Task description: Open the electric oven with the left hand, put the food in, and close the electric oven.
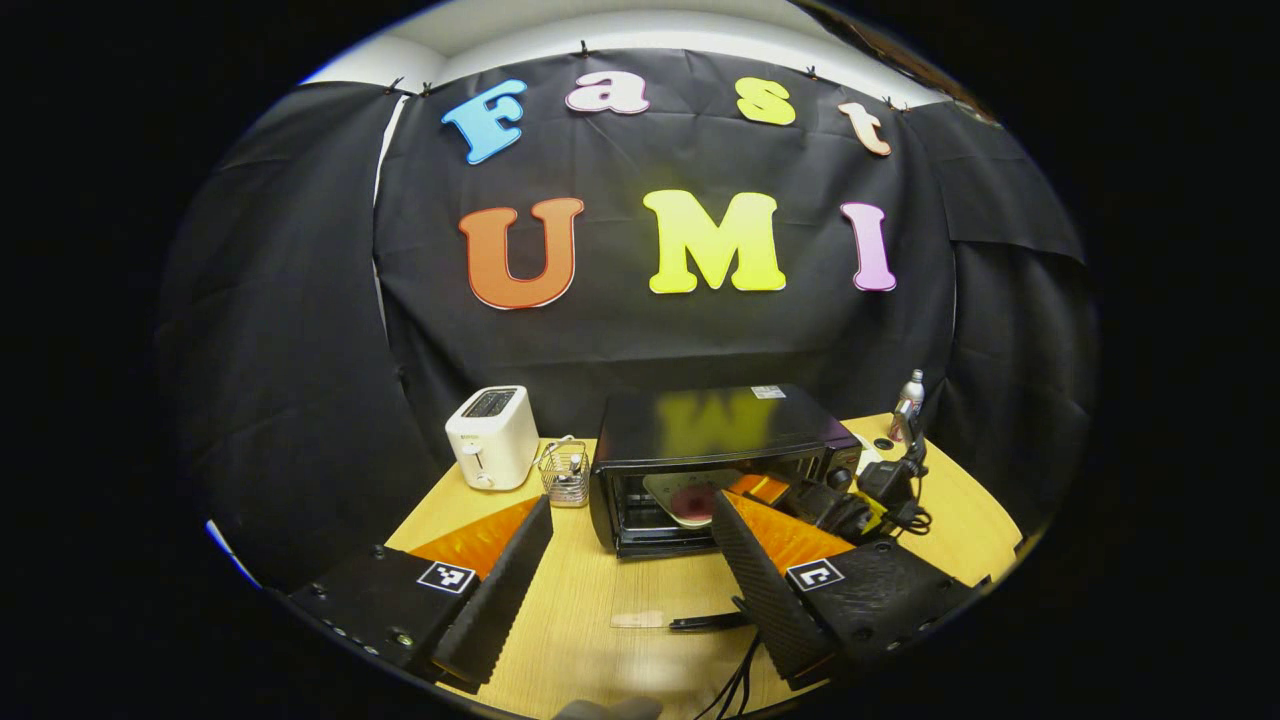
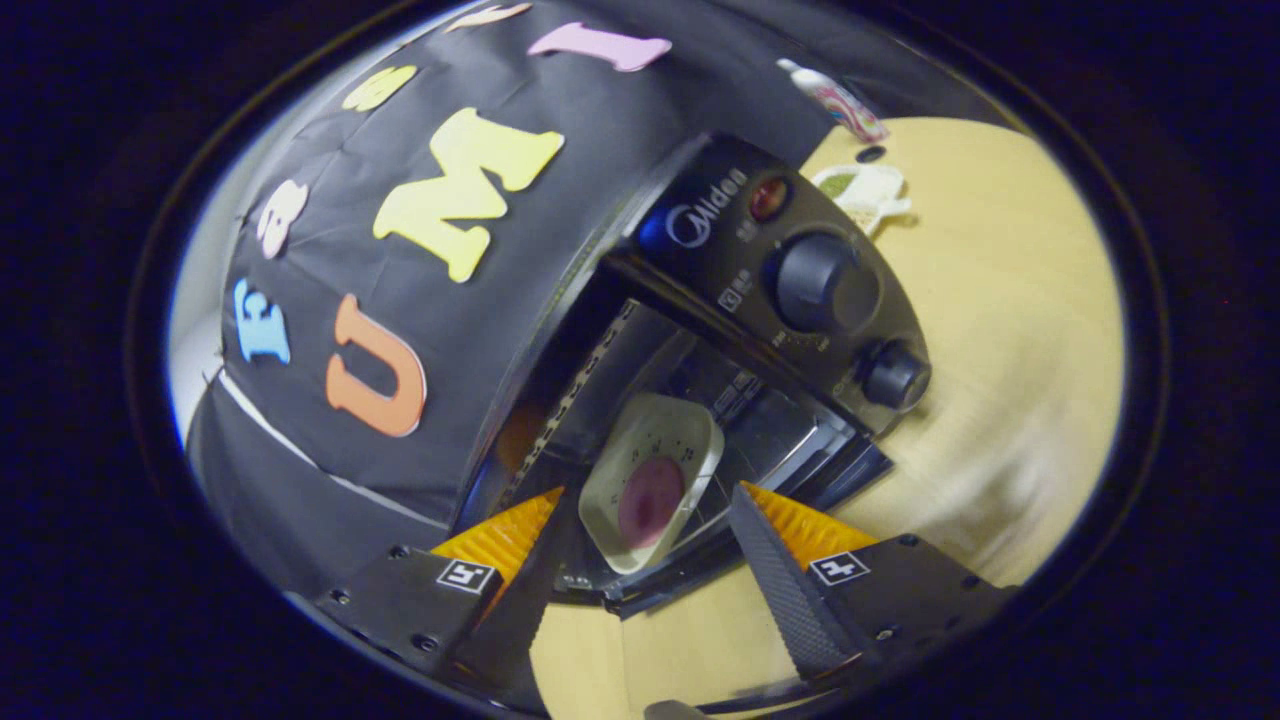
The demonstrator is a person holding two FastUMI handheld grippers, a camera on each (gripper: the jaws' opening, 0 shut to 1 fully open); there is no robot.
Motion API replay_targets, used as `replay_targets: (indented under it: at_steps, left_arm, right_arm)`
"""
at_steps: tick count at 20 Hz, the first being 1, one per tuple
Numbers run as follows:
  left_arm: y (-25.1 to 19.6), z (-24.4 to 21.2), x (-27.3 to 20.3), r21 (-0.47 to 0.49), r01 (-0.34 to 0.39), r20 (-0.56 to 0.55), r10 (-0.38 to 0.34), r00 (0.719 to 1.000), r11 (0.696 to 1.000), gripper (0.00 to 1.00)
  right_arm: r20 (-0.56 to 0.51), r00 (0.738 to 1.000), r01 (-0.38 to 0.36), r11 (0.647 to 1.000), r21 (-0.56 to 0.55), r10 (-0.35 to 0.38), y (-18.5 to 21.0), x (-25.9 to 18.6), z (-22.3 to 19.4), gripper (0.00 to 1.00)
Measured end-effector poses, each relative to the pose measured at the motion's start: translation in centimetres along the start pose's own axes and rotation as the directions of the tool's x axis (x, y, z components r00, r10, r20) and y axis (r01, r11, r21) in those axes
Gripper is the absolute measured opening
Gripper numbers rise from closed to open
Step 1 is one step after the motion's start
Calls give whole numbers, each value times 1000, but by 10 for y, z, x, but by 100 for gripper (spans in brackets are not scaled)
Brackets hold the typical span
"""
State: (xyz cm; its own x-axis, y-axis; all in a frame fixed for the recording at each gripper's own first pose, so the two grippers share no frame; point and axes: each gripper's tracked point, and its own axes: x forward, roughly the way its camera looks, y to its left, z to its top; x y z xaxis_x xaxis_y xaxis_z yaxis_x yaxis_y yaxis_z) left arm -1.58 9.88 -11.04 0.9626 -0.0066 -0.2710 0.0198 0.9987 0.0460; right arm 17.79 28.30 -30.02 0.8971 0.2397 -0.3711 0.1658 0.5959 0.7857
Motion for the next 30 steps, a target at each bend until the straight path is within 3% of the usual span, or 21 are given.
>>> replay_targets:
  at_steps: [1,2,7,10,11,12,13,14,21,25,30]
  left_arm:
    - [-1,0,-1,-6,-1,-2,1,1000,1000,97]
    - [-2,2,0,-12,-1,0,1,1000,1000,97]
    - [-21,12,-5,2,30,26,-30,999,1000,97]
    - [-28,10,-11,8,36,37,-36,999,999,97]
    - [-30,8,-13,9,37,35,-37,999,999,97]
    - [-32,4,-15,17,36,37,-36,999,999,97]
    - [-33,-1,-17,20,32,30,-32,999,999,97]
    - [-34,-5,-19,22,32,31,-33,999,999,97]
    - [-39,-57,-22,-8,17,-15,-17,1000,1000,97]
    - [-50,-101,-7,-6,21,-82,-22,996,1000,97]
    - [-76,-168,8,-63,72,-204,-83,975,995,97]
  right_arm:
    - [-8,1000,-1,999,-54,1,1,-11,2,92]
    - [-13,1000,-4,994,-112,2,1,-23,5,99]
    - [-1,1000,22,944,-328,-23,-3,-82,41,93]
    - [68,997,60,891,-449,-32,-7,-126,81,100]
    - [94,995,78,868,-491,-37,-9,-143,95,100]
    - [119,992,99,847,-523,-43,-12,-158,110,94]
    - [145,989,112,825,-554,-37,-13,-171,123,100]
    - [166,985,129,805,-580,-38,-13,-185,134,95]
    - [255,966,208,702,-682,-38,-12,-255,187,96]
    - [285,958,237,676,-698,-42,-8,-278,207,96]
    - [290,954,268,641,-720,-73,-9,-297,211,96]
